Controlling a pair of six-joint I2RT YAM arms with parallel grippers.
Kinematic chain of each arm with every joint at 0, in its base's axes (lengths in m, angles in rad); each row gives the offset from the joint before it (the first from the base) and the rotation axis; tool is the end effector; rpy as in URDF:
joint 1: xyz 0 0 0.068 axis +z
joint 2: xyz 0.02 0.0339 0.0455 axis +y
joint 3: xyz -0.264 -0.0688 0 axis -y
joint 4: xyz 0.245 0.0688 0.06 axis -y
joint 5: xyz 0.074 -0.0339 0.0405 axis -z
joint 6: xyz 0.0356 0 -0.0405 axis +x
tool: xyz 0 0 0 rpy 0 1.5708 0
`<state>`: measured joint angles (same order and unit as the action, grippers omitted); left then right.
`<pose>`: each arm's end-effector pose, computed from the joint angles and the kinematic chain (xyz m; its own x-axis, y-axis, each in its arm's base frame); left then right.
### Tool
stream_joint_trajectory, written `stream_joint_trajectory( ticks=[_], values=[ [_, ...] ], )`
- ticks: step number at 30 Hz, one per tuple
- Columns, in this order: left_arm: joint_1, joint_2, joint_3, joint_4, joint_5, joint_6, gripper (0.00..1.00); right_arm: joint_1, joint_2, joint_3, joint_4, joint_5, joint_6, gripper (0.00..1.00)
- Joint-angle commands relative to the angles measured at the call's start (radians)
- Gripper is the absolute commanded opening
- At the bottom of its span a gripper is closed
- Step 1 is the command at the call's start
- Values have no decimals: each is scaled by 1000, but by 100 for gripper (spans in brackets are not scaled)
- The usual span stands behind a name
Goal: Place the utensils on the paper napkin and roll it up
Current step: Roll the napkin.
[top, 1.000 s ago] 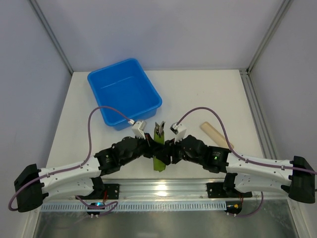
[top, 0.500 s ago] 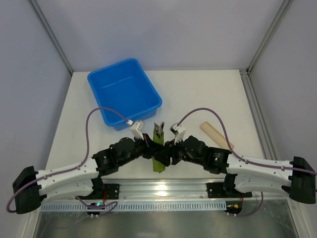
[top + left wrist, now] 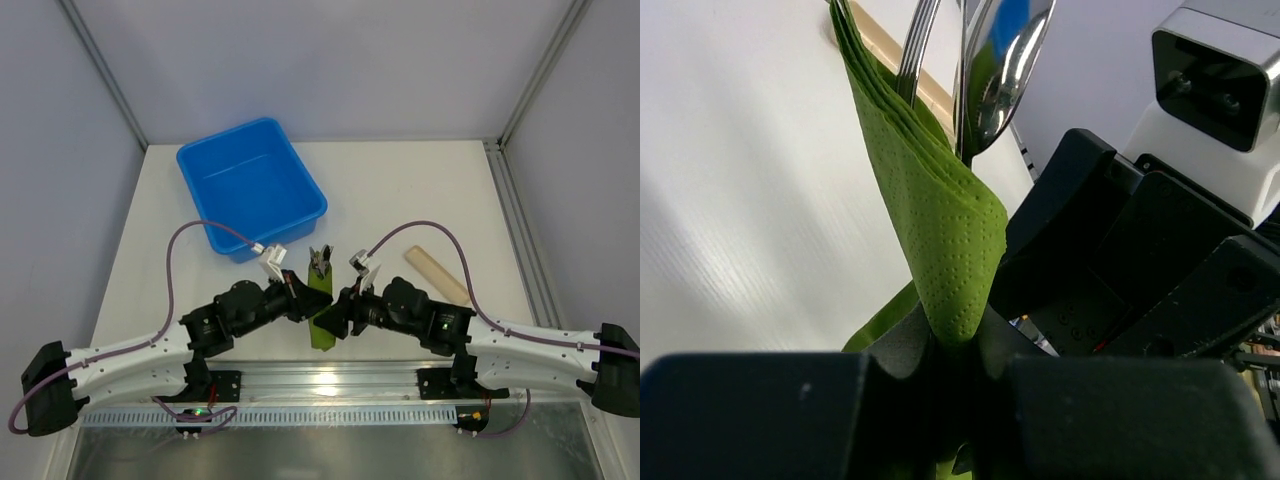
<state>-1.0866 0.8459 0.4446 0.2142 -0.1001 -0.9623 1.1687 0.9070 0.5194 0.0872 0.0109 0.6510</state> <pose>0.0969 -0.1766 0.2503 -0.7346 -0.3572 -0.5769 0.4062 0.4495 -0.7956 0.0831 0.1945 0.2520 -0.6473 0.0263 -0.7618 -0.6586 0.4839 0.5763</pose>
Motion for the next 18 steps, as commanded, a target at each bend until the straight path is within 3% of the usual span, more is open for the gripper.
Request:
stream_joint_trajectory(
  ticks=[1,5,11,14,18],
  values=[
    [-7,-33,9,159,28,-32,0,5,-13,-15,97,-66,2,54],
    [-9,-36,0,188,36,-42,0,5,-26,-44,172,-117,6,53],
    [-9,-45,-9,205,45,-52,0,5,-54,-70,218,-126,12,39],
    [-9,-56,-20,218,48,-56,0,5,-79,-102,287,-147,13,39],
    [-9,-65,-24,220,56,-59,0,5,-91,-119,324,-160,18,48]
  ],
)
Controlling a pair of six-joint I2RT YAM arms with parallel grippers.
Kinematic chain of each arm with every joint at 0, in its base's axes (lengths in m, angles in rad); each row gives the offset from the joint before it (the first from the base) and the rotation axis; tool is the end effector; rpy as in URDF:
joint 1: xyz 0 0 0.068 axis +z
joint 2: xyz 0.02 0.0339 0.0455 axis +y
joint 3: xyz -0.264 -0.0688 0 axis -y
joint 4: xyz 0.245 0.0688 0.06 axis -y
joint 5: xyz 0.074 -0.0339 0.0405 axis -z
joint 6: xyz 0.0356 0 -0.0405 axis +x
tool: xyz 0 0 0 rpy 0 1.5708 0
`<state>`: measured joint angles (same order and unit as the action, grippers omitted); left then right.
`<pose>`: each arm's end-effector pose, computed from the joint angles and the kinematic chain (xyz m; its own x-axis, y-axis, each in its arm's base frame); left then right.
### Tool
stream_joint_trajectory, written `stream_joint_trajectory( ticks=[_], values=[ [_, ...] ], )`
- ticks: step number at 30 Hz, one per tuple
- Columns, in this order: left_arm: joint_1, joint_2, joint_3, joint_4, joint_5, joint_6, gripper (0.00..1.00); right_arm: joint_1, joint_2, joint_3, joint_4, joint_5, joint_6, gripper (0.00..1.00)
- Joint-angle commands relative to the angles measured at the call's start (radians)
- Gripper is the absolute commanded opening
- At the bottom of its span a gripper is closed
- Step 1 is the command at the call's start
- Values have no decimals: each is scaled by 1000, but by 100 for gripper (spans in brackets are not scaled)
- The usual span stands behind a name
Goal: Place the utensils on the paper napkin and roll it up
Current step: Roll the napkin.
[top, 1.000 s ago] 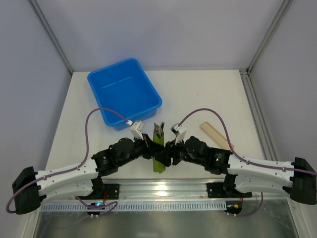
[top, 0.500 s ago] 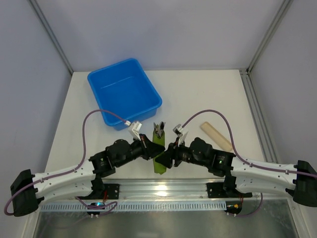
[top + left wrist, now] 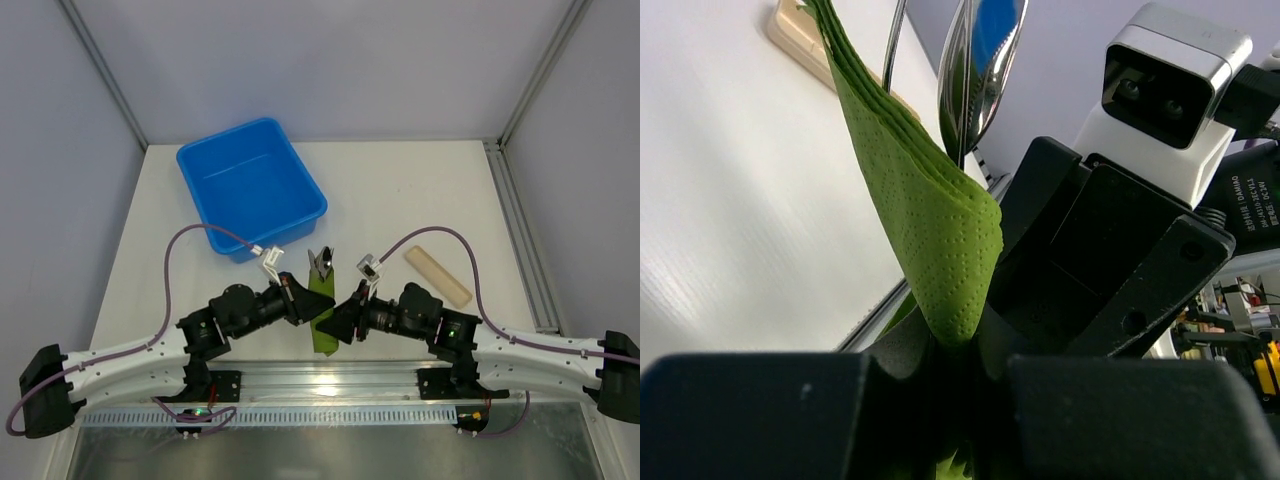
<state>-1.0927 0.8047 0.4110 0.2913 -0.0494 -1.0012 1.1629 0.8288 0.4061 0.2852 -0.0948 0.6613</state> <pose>0.0914 -0.1725 0.2540 -0.7531 -0.3748 -0.5407 0.4264 0.3478 -0.8350 0.0755 0.1831 0.2473 -0.6270 0.0904 -0.7738 -0.7172 0.3210 0.6186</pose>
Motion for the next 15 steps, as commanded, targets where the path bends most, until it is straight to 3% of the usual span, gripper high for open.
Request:
stream_joint_trajectory(
  ticks=[1,15],
  values=[
    [-3,-25,9,147,6,-20,0,11,-5,0,124,-52,4,48],
    [-3,-71,-9,166,13,-30,0,11,24,-47,270,-132,23,37]
  ],
)
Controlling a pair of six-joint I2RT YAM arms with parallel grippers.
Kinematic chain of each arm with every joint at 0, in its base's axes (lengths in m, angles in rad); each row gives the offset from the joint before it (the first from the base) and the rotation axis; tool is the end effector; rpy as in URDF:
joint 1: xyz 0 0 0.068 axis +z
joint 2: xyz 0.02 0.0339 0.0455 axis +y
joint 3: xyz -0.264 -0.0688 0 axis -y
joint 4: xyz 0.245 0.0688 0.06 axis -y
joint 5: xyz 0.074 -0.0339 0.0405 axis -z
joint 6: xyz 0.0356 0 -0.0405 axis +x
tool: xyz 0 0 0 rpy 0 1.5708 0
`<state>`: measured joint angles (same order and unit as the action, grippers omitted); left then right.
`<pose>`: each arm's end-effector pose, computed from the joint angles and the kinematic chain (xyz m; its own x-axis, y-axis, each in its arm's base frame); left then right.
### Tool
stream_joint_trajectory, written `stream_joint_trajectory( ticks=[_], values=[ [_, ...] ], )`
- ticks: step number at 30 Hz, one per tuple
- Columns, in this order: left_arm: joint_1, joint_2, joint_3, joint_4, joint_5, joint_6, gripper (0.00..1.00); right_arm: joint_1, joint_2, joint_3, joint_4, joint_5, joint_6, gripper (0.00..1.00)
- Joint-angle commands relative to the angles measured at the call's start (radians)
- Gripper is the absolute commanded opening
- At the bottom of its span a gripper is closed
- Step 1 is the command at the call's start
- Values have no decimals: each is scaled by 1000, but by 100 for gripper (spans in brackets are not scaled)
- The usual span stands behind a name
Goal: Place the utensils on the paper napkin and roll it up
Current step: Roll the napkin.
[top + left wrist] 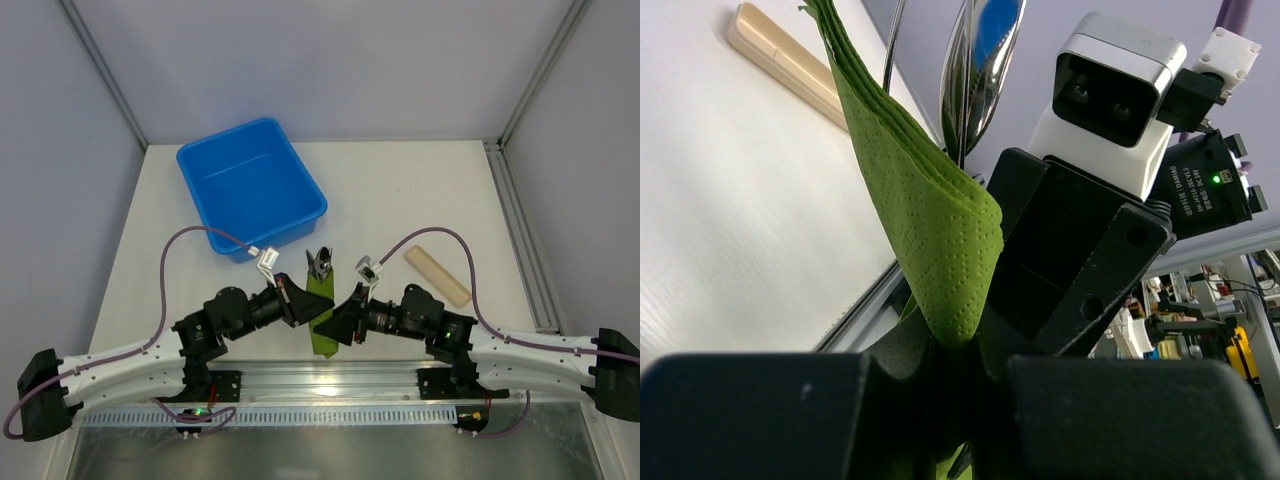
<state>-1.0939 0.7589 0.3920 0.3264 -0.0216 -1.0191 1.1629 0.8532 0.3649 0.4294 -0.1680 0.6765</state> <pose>0.0871 -0.1668 0.2588 -0.7577 -0.3883 -0.5244 0.4445 0.2812 -0.8505 0.0738 0.1858 0.2440 -0.6263 0.1068 -0.7723 -0.7427 0.2193 0.6327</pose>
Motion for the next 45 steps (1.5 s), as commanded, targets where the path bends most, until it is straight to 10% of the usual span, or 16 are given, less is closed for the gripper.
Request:
stream_joint_trajectory(
  ticks=[1,22,39,45],
  values=[
    [-1,-29,10,131,-17,-12,0,11,1,-9,129,-61,12,36],
    [-1,-49,28,85,-29,7,0,12,-5,-52,167,-162,63,45],
    [0,-32,41,54,11,7,0,12,-39,-17,118,-99,-18,4],
    [-1,-56,44,5,15,22,39,12,-45,-9,112,-142,-40,4]
  ],
)
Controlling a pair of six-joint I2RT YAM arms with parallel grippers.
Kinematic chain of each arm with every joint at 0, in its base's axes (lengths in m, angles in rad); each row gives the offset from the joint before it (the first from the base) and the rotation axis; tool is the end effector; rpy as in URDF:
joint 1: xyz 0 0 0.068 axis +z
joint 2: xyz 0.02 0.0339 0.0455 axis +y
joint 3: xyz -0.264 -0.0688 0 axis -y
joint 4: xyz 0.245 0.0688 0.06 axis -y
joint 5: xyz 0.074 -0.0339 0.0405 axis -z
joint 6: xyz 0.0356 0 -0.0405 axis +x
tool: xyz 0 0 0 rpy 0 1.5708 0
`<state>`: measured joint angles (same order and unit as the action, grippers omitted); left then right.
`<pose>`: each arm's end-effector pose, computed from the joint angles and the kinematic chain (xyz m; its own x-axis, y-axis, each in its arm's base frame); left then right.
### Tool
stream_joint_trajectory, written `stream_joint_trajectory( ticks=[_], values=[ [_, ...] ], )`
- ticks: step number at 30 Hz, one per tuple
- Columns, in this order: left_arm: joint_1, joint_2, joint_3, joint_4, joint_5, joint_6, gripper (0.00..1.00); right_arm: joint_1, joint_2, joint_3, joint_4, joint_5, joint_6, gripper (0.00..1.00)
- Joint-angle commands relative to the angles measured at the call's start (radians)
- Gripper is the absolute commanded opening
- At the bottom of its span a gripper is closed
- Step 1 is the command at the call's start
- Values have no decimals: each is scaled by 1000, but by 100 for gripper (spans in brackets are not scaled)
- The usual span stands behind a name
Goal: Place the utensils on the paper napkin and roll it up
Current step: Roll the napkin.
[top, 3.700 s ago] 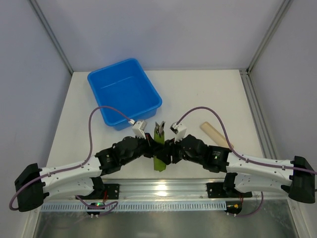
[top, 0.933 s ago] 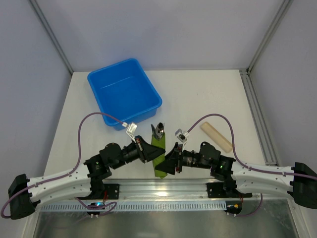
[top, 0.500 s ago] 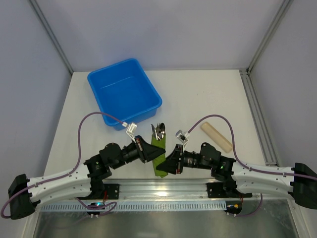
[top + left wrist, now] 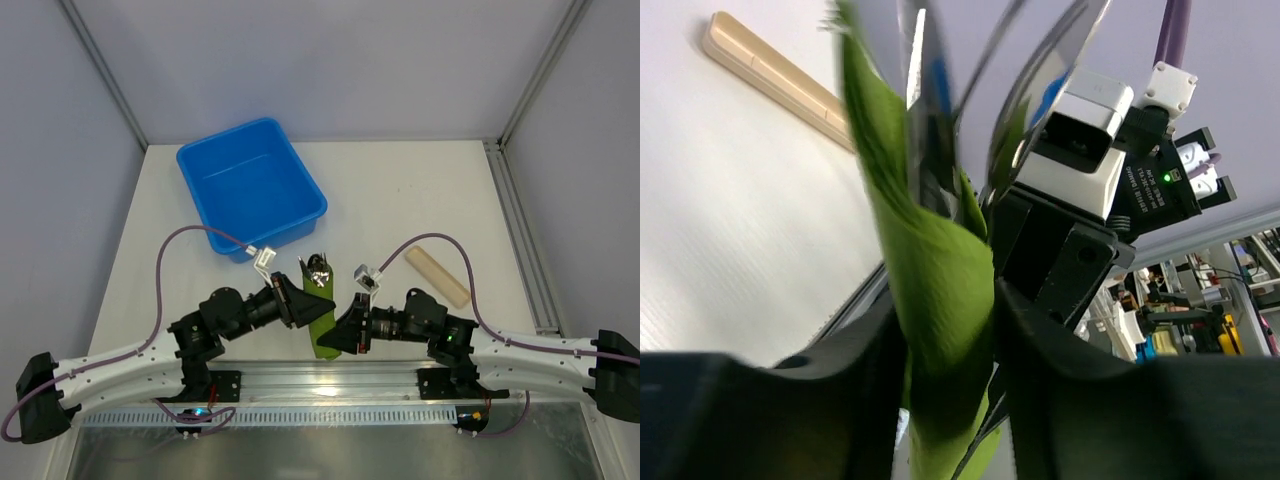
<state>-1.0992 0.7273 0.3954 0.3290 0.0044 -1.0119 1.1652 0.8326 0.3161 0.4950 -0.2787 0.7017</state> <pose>0.0833 -0.1636 0.2656 -0.7577 -0.3805 -0.5302 0.4723 0.2410 -0.8478 0.0672 0.1814 0.2376 -0.6468 0.0666 -0.7598 -0.7521 0.1095 0.6499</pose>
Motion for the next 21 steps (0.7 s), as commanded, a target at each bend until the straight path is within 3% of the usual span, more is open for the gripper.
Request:
stream_joint_trajectory(
  ticks=[1,2,6,11,21],
  values=[
    [4,-32,36,1,23,25,44,10,-23,38,43,-30,-64,4],
    [4,-49,34,-2,28,33,52,10,-24,37,43,-28,-62,4],
    [4,-81,36,-47,49,73,62,10,-36,15,85,-59,-51,4],
    [4,-95,-1,-18,117,85,64,10,-58,20,77,-83,-51,4],
    [-1,34,-61,252,255,12,65,10,-49,38,73,-93,-44,4]
  ],
)
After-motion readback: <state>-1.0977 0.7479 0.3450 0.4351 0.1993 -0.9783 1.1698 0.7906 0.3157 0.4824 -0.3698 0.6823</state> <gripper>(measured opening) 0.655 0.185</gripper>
